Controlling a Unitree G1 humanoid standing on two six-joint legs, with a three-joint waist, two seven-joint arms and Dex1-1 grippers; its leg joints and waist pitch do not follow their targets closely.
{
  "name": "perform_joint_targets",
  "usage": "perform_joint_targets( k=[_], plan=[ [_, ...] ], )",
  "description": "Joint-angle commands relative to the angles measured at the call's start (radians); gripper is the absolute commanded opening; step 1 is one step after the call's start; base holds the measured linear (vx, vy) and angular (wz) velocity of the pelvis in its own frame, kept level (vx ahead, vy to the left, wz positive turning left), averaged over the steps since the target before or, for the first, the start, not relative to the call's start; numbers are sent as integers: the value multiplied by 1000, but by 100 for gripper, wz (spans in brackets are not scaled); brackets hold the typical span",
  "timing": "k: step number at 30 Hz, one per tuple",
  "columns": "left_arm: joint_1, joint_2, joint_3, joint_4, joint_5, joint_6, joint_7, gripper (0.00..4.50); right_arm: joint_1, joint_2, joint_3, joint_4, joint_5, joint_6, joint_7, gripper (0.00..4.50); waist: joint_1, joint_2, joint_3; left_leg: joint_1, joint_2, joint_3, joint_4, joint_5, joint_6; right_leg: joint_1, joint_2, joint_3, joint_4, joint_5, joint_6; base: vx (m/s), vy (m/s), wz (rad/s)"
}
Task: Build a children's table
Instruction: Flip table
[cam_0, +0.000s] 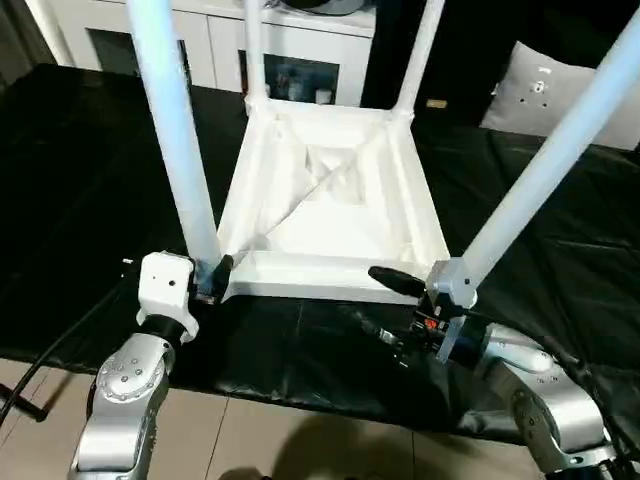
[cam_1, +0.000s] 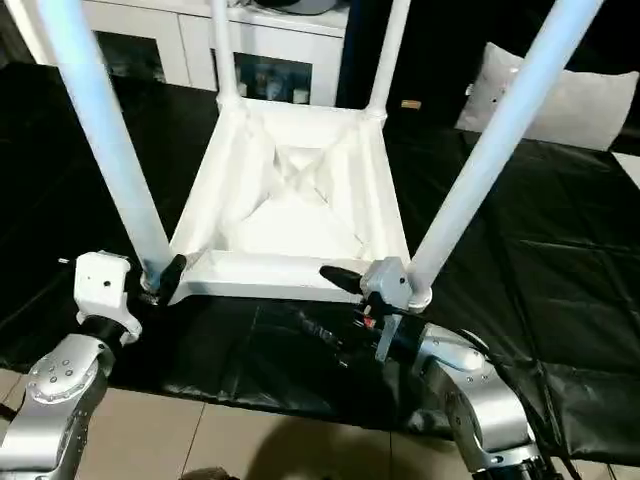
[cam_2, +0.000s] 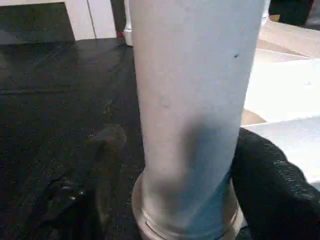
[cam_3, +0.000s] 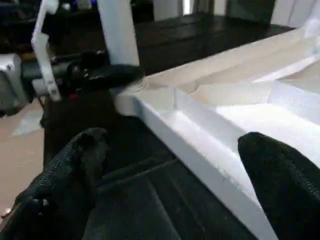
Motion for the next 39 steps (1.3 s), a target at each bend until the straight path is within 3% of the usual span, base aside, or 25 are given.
perform_joint_targets(
  k=[1, 10, 17, 25, 27, 28, 29, 30, 32, 33, 34, 39],
  plan=[
    [-9, 15, -1, 9, 4, -3, -11, 303, -7, -22, 9, 1, 7, 6, 32, 450, 6, 9, -49, -7, 176, -83, -108, -97, 30, 41, -155, 89, -57, -52, -278, 0, 0, 0],
    [-1, 35, -7, -17, -1, 17, -41, 220, -11, -29, 34, 5, -1, 20, 59, 450, 5, 10, -48, -8, 177, -84, -108, -91, 35, 39, -155, 88, -58, -68, -278, 0, 0, 0],
    [-7, 40, -5, -43, -48, 37, -85, 209, -18, -12, 39, 33, -25, -24, 51, 450, 7, 12, -50, -6, 176, -83, -108, -78, 29, 38, -155, 87, -54, -40, -288, 0, 0, 0],
    [-9, 37, 2, -68, -80, 60, -102, 208, -18, -3, 36, 37, -26, -30, 36, 450, 10, 14, -56, -9, 175, -81, -102, -18, 49, 41, -154, 84, -45, 51, -303, 0, 0, 0],
    [-15, 12, 23, -87, -124, 124, -80, 207, -20, 9, 30, 43, -32, -24, 11, 450, 10, 14, -56, -10, 175, -81, -102, -7, 49, 41, -155, 83, -43, 60, -310, 0, 0, 0],
    [-17, -11, 43, -100, -162, 197, -53, 207, -17, 19, 27, 41, -30, -19, -2, 450, 8, 14, -56, -9, 178, -78, -101, -16, 38, 43, -157, 84, -41, 54, -316, 0, 0, 0],
    [-15, -61, 82, -122, -237, 337, 1, 207, -5, 38, 27, 28, -27, -10, -23, 450, 8, 12, -55, -9, 178, -79, -101, -26, 25, 43, -157, 84, -41, 45, -324, 0, 0, 0],
    [-10, -76, 93, -125, -258, 372, 15, 206, 1, 44, 29, 20, -27, -9, -27, 450, 8, 11, -50, -12, 177, -80, -103, -50, 22, 44, -159, 85, -48, 5, -325, 0, 0, 0],
    [-4, -90, 99, -128, -276, 392, 24, 206, 6, 48, 30, 16, -27, -10, -32, 450, 8, 3, -49, -15, 171, -77, -102, -78, 31, 47, -162, 89, -59, -76, -304, 0, 0, 0],
    [-4, -90, 99, -128, -276, 392, 24, 206, 6, 48, 30, 16, -27, -10, -32, 450, 10, 5, -48, -15, 171, -78, -102, -81, 33, 46, -163, 90, -61, -100, -298, 0, 0, 0],
    [4, -126, 119, -137, -332, 439, 49, 206, 13, 61, 25, 20, -26, -15, -54, 450, 9, 5, -49, -16, 170, -76, -101, -81, 37, 45, -161, 91, -63, -133, -285, 0, 0, 0],
    [11, -144, 122, -150, -378, 487, 55, 206, 12, 76, 13, 25, -26, -22, -80, 450, 8, 9, -50, -15, 170, -77, -101, -74, 50, 37, -155, 88, -65, -158, -274, 0, 0, 0]
  ],
)
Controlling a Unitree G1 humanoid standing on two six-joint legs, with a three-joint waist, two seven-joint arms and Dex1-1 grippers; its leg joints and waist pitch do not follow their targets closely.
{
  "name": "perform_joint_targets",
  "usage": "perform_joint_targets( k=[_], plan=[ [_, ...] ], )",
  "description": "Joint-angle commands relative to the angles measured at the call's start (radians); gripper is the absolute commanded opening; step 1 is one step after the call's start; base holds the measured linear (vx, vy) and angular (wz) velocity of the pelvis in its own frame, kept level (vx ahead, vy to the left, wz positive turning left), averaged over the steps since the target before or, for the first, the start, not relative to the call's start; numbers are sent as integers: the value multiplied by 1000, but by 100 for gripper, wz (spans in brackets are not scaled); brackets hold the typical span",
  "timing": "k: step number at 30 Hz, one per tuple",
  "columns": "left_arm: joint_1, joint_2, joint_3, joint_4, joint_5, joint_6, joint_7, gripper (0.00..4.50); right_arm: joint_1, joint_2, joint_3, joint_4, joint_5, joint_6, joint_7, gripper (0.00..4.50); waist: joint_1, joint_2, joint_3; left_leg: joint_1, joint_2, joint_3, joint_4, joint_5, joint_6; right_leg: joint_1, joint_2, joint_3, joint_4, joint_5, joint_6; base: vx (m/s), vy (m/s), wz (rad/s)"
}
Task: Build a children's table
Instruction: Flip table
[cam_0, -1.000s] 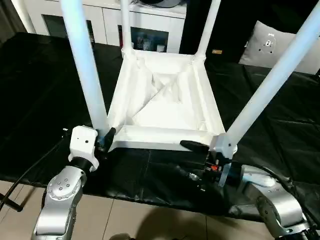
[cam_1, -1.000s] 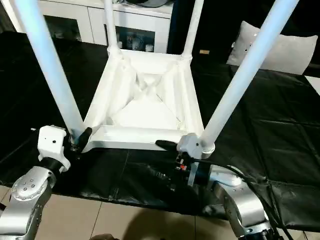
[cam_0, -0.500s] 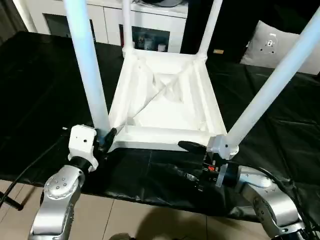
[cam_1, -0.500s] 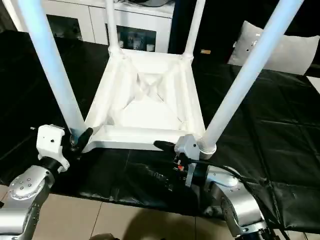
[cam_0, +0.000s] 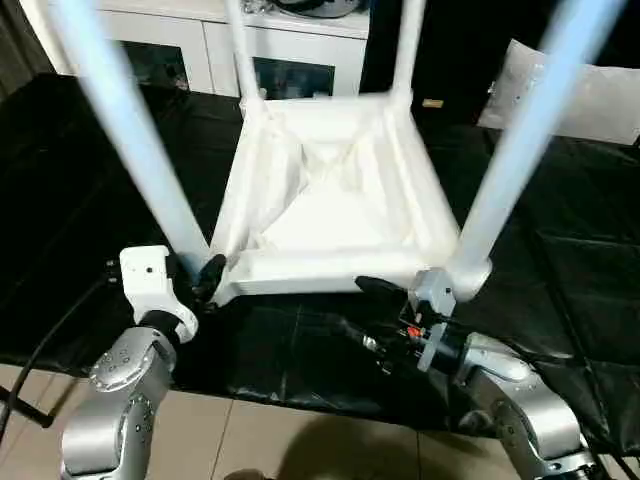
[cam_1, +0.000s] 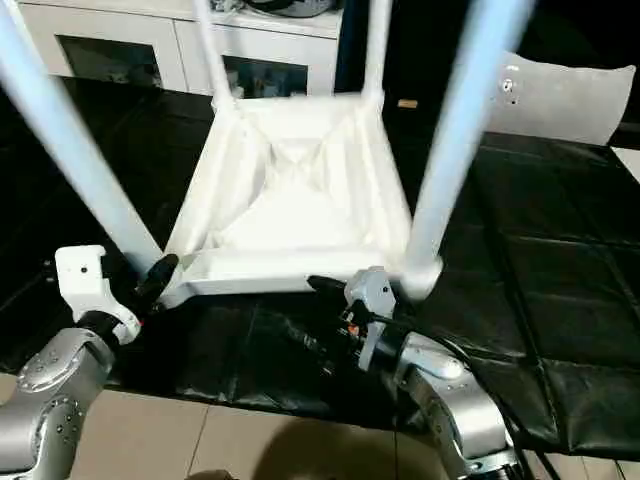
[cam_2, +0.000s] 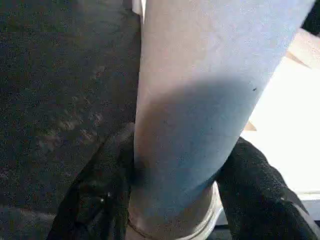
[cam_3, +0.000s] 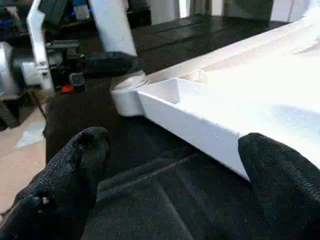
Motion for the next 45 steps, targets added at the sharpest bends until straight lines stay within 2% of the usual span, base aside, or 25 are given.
perform_joint_targets(
  k=[1, 2, 5, 6, 8, 11, 12, 14, 15, 17, 18, 21, 22, 23, 26, 27, 29, 31, 35, 38, 40, 41, 42, 44, 45],
  plan=[
    [26, -40, 12, 36, -102, 87, 13, 206, -3, 0, -24, -13, -3, -6, -16, 450, 10, -8, -42, -7, 169, -77, -100, -76, 50, 41, -154, 89, -67, -159, -270, 0, 0, 0],
    [26, -40, 12, 36, -102, 87, 13, 206, -3, 0, -24, -13, -3, -6, -16, 450, 9, -7, -41, -8, 170, -77, -101, -76, 51, 40, -152, 89, -68, -158, -269, 0, 0, 0],
    [11, -107, 79, 11, -179, 223, 56, 206, -4, 4, -36, -13, -6, 3, -36, 450, 8, -7, -41, -9, 172, -79, -103, -77, 41, 41, -153, 88, -67, -150, -268, 0, 0, 0],
    [4, -113, 81, 7, -189, 248, 57, 206, -9, 7, -42, -4, -17, 5, -56, 450, 7, -13, -40, -11, 169, -77, -103, -75, 45, 42, -153, 89, -69, -153, -266, 0, 0, 0],
    [3, -115, 80, 6, -193, 254, 55, 206, -15, 11, -45, 4, -23, 6, -70, 450, 10, -10, -40, -11, 165, -75, -101, -75, 51, 42, -154, 90, -73, -182, -257, 0, 0, 0],
    [-7, -132, 84, -10, -244, 299, 69, 206, -52, 42, -61, 62, -52, -22, -144, 450, 8, -11, -39, -8, 165, -74, -102, -89, 41, 36, -152, 89, -78, -227, -248, 0, 0, 0],
    [-8, -135, 81, -14, -256, 311, 72, 206, -66, 58, -69, 82, -44, -25, -154, 450, 7, -17, -40, -9, 167, -75, -104, -93, 38, 37, -150, 89, -78, -230, -244, 0, 0, 0],
    [-11, -136, 80, -20, -263, 328, 74, 206, -76, 69, -75, 95, -35, -25, -161, 450, 9, -12, -41, -7, 166, -74, -104, -87, 38, 35, -151, 89, -75, -218, -247, 0, 0, 0],
    [-12, -136, 70, -33, -259, 344, 69, 206, -97, 99, -86, 116, -11, -36, -166, 450, 8, -25, -43, -9, 167, -73, -104, -65, 48, 37, -149, 88, -74, -193, -245, 0, 0, 0],
    [-13, -139, 67, -42, -256, 352, 68, 206, -107, 122, -95, 123, 10, -39, -169, 450, 13, -13, -43, -9, 168, -74, -104, -40, 59, 36, -151, 88, -70, -169, -249, 0, 0, 0],
    [-13, -141, 66, -45, -254, 357, 68, 206, -112, 134, -101, 125, 23, -38, -171, 450, 12, -18, -42, -8, 169, -73, -105, -40, 62, 36, -149, 87, -71, -165, -249, 0, 0, 0],
    [-14, -138, 54, -53, -246, 373, 67, 206, -130, 186, -132, 135, 87, -37, -170, 450, 16, -15, -42, -6, 169, -74, -107, -47, 62, 35, -149, 87, -69, -156, -248, 0, 0, 0],
    [-14, -135, 50, -56, -247, 377, 69, 206, -134, 198, -139, 135, 106, -33, -165, 450, 18, -24, -43, -5, 170, -72, -107, -44, 60, 37, -150, 87, -70, -153, -246, 0, 0, 0],
    [-14, -136, 48, -58, -250, 378, 73, 206, -137, 210, -146, 134, 121, -36, -161, 450, 23, -19, -42, -5, 170, -72, -108, -41, 56, 36, -152, 88, -68, -152, -246, 0, 0, 0],
    [-18, -129, 33, -61, -247, 382, 76, 206, -154, 241, -164, 156, 141, -33, -175, 450, 23, -19, -41, -5, 171, -73, -111, -51, 39, 34, -149, 86, -69, -154, -241, 0, 0, 0],
    [-22, -129, 24, -62, -238, 381, 72, 206, -178, 262, -176, 196, 133, -36, -200, 450, 23, -14, -40, -5, 170, -73, -112, -61, 31, 33, -150, 87, -69, -159, -241, 0, 0, 0],
    [-27, -129, 16, -63, -229, 380, 68, 206, -203, 284, -192, 234, 130, -51, -228, 450, 22, -16, -39, -3, 169, -71, -113, -80, 8, 32, -151, 89, -73, -184, -238, 0, 0, 0],
    [-38, -123, -15, -52, -205, 372, 58, 206, -264, 333, -255, 299, 206, -28, -267, 450, 22, -12, -41, -3, 169, -72, -115, -82, 0, 33, -152, 90, -71, -175, -240, 0, 0, 0],
    [-57, -110, -62, -36, -159, 340, 51, 206, -335, 365, -304, 370, 263, -6, -291, 450, 21, -8, -42, -2, 169, -72, -117, -80, -13, 33, -149, 88, -68, -155, -234, 0, 0, 0],
    [-75, -89, -109, -20, -110, 302, 42, 206, -389, 384, -341, 416, 302, 7, -285, 450, 22, -11, -50, -4, 165, -68, -109, 17, 15, 39, -151, 86, -55, -33, -248, 0, 0, 0],
    [-86, -50, -171, -5, -32, 232, 24, 205, -442, 402, -399, 449, 380, 29, -283, 450, 18, -13, -54, -7, 162, -67, -106, 48, 40, 41, -149, 84, -50, 7, -259, 0, 0, 0],
    [-86, -50, -171, -5, -32, 232, 24, 205, -442, 402, -399, 449, 380, 29, -283, 450, 20, -12, -52, -5, 162, -69, -107, 44, 51, 39, -149, 84, -52, 4, -260, 0, 0, 0],
    [-90, -19, -211, 8, 17, 203, 18, 205, -473, 407, -428, 466, 424, 49, -276, 450, 16, -11, -54, -7, 163, -66, -103, 51, 67, 40, -151, 84, -49, 12, -269, 0, 0, 0],
    [-92, 10, -247, 24, 59, 183, 12, 204, -503, 408, -446, 488, 449, 67, -263, 432, 15, -11, -57, -6, 162, -65, -101, 65, 75, 39, -148, 81, -48, 23, -275, 0, 0, 0],
    [-92, 17, -256, 27, 68, 177, 10, 204, -511, 408, -451, 495, 453, 71, -259, 421, 14, -11, -59, -7, 161, -62, -96, 102, 82, 39, -149, 79, -42, 60, -287, 0, 0, 0]
  ],
)
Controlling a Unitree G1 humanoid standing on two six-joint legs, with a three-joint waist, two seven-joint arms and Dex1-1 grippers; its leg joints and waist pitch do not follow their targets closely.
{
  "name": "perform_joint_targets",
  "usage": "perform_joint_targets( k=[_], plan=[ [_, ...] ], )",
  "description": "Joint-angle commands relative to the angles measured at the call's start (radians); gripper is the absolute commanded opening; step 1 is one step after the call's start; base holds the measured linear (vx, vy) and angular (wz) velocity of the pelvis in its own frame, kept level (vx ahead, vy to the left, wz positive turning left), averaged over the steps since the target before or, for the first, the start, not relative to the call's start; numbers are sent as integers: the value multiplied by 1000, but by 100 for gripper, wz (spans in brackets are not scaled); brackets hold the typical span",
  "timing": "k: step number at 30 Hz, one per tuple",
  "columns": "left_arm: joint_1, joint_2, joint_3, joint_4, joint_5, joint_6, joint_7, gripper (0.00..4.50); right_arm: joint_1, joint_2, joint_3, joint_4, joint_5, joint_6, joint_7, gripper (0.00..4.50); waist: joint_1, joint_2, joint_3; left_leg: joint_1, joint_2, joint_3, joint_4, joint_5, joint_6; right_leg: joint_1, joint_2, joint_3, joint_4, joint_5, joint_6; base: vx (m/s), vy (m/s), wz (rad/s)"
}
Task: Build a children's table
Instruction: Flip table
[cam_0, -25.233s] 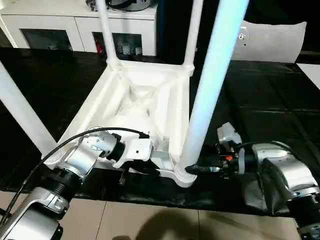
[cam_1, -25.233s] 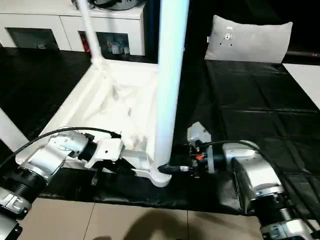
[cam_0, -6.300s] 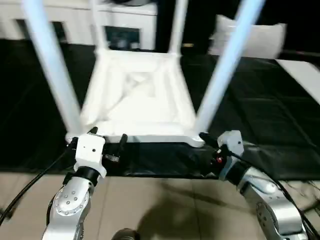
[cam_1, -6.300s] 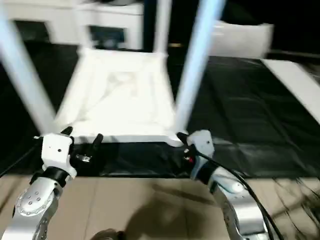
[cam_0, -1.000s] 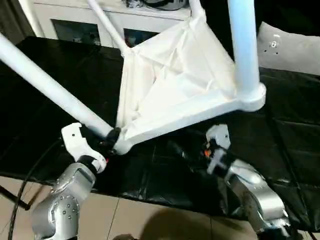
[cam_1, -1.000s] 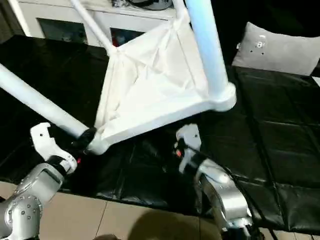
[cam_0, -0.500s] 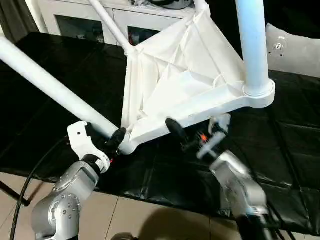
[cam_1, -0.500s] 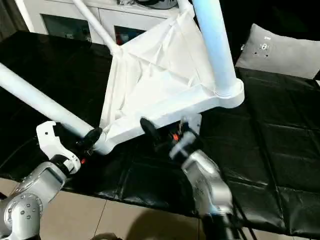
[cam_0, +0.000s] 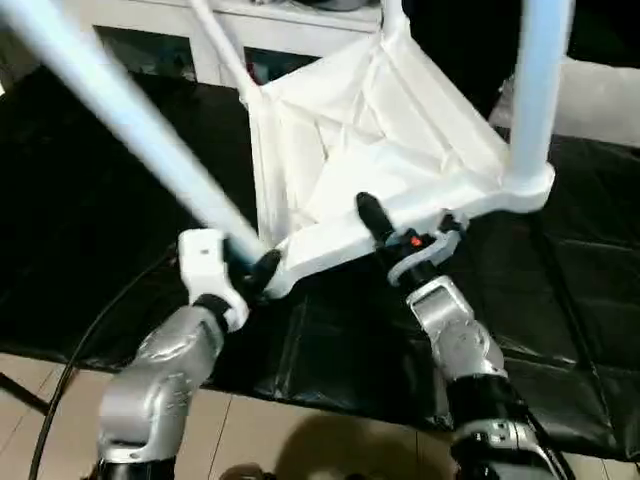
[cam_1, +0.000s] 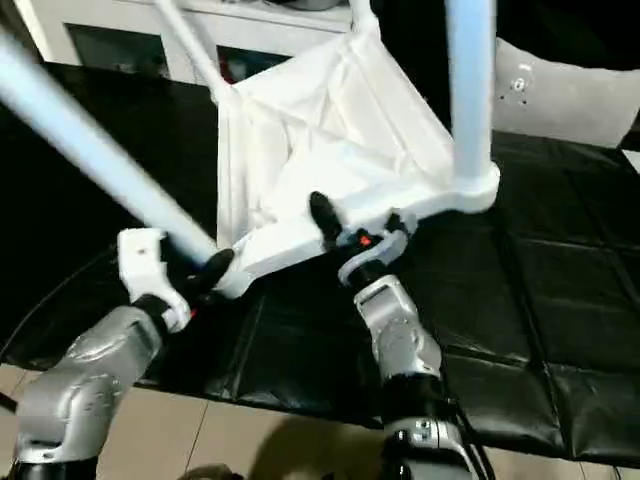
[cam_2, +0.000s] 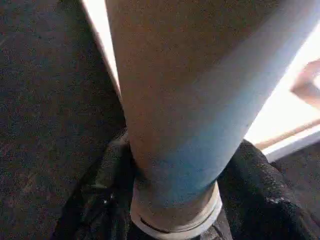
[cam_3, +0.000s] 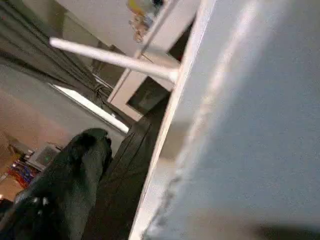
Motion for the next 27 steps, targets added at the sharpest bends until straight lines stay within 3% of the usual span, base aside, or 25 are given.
perform_joint_targets(
  k=[1, 2, 3, 6, 10, 15, 27],
  plan=[
    [15, 12, -70, 63, 47, 16, -12, 204, -102, 21, 23, -68, 55, 5, 59, 414, 5, 1, -70, 7, 158, -64, -89, 143, 84, 55, -145, 77, -36, 114, -295, 0, 0, 0],
    [16, 15, -74, 64, 52, 12, -12, 204, -110, 24, 13, -63, 69, 15, 52, 404, 4, -1, -74, 7, 156, -63, -85, 176, 93, 54, -145, 76, -30, 149, -301, 0, 0, 0],
    [19, 23, -85, 67, 64, 0, -16, 204, -130, 35, -21, -52, 110, 33, 41, 392, 4, -7, -81, 2, 149, -58, -76, 251, 130, 53, -143, 74, -21, 230, -320, 0, 0, 0],
    [22, 28, -92, 68, 72, -6, -18, 204, -140, 41, -44, -47, 140, 47, 35, 376, 5, -5, -75, -4, 154, -55, -77, 221, 161, 49, -146, 73, -26, 193, -333, 0, 0, 0],
    [42, 34, -111, 70, 90, -34, -28, 204, -170, 44, -97, -16, 188, 74, 30, 345, 5, -3, -72, 0, 161, -55, -81, 169, 144, 45, -142, 69, -30, 101, -326, 0, 0, 0],
    [62, 40, -125, 60, 99, -46, -41, 204, -190, 41, -125, 14, 192, 76, 30, 300, 4, -5, -71, -2, 158, -52, -82, 150, 126, 46, -143, 70, -33, 84, -320, 0, 0, 0],
    [79, 60, -134, 61, 114, -76, -64, 204, -194, 31, -119, 25, 146, 61, 31, 217, 4, -9, -71, -3, 158, -48, -79, 144, 119, 46, -141, 70, -30, 86, -326, 0, 0, 0]
  ],
)
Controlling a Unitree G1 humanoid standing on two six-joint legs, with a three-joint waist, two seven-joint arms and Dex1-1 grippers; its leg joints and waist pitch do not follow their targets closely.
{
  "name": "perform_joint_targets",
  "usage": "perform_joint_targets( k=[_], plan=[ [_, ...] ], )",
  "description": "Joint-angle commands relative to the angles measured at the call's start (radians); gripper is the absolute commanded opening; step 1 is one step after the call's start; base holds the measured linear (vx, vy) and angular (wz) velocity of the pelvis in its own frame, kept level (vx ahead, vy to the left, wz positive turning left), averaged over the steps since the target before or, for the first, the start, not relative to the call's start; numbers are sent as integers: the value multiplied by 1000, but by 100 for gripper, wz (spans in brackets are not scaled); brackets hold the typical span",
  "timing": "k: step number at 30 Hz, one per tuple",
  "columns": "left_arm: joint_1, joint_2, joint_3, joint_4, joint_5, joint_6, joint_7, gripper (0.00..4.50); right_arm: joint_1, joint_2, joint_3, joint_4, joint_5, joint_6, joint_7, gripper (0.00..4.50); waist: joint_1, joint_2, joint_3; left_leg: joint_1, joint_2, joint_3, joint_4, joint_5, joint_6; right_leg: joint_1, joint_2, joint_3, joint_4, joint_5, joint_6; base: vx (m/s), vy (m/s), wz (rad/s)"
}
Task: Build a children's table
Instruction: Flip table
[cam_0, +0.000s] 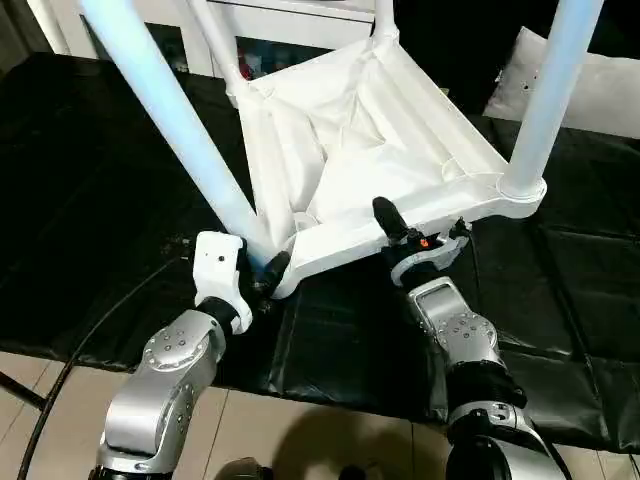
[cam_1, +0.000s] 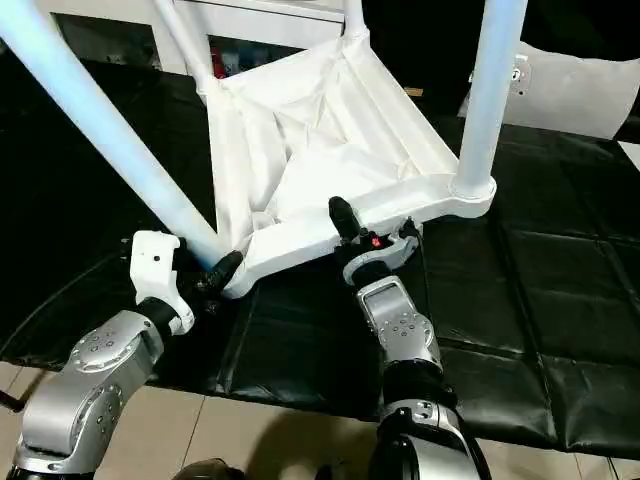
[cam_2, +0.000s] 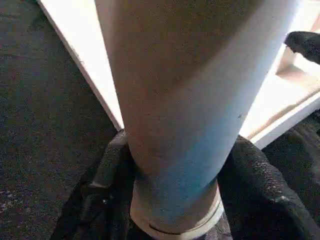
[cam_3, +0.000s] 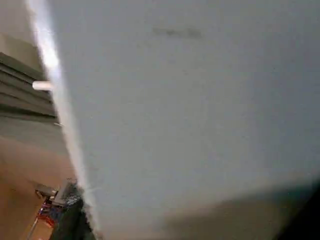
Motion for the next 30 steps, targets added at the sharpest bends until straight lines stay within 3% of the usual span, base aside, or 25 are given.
perform_joint_targets(
  k=[1, 4, 5, 6, 9, 15, 20, 22, 26, 27, 30],
  plan=[
    [34, 15, -69, 71, 53, 29, -10, 204, -123, 8, 41, -89, 12, -29, 69, 217, 9, 0, -78, 12, 152, -55, -79, 134, 121, 66, -140, 74, -42, 81, -316, 0, 0, 0],
    [38, 5, -43, 70, 49, -5, 1, 204, -115, 8, 41, -122, 16, -27, 61, 195, 9, 2, -78, 12, 152, -54, -78, 133, 123, 67, -140, 74, -42, 81, -315, 0, 0, 0],
    [39, 5, -42, 69, 48, -6, 0, 239, -115, 7, 41, -124, 15, -27, 60, 194, 10, 9, -79, 13, 152, -55, -77, 135, 121, 66, -140, 74, -41, 86, -316, 0, 0, 0],
    [47, 13, -36, 64, 47, -23, -10, 274, -109, 5, 46, -142, 7, -34, 55, 193, 7, 8, -80, 12, 152, -56, -77, 145, 124, 66, -136, 72, -40, 103, -316, 0, 0, 0],
    [68, 32, -32, 49, 43, -48, -40, 281, -102, 7, 33, -170, 6, -52, 33, 192, 3, 9, -80, 11, 151, -56, -76, 145, 130, 67, -137, 73, -39, 108, -311, 0, 0, 0],
    [135, 88, -16, 10, 35, -106, -96, 344, -73, -12, 34, -242, -49, -114, 2, 192, 6, 15, -76, 15, 152, -51, -80, 93, 104, 60, -133, 74, -44, 60, -306, 0, 0, 0],
    [196, 108, 11, -26, 24, -152, -120, 371, -55, -27, 18, -283, -58, -143, -32, 191, 10, 17, -80, 14, 155, -50, -80, 109, 96, 60, -132, 73, -39, 99, -303, 0, 0, 0],
    [233, 119, 20, -66, 11, -180, -144, 394, -30, -43, 24, -320, -102, -178, -55, 191, 13, 14, -77, 10, 155, -48, -82, 95, 98, 61, -134, 72, -42, 91, -300, 0, 0, 0],
    [260, 142, 3, -111, -2, -213, -192, 415, 13, -63, 57, -394, -161, -193, -71, 191, 23, 16, -76, 14, 155, -47, -82, 96, 92, 57, -129, 70, -41, 75, -275, 0, 0, 0],
    [272, 162, -9, -142, -11, -221, -222, 437, 43, -85, 88, -445, -209, -198, -78, 191, 26, 15, -74, 15, 155, -47, -84, 94, 88, 55, -127, 70, -43, 64, -268, 0, 0, 0],
    [269, 190, -14, -202, -27, -180, -251, 449, 88, -124, 94, -530, -251, -178, -131, 191, 29, 12, -73, 17, 156, -46, -85, 81, 78, 57, -128, 71, -44, 40, -251, 0, 0, 0]
  ],
)
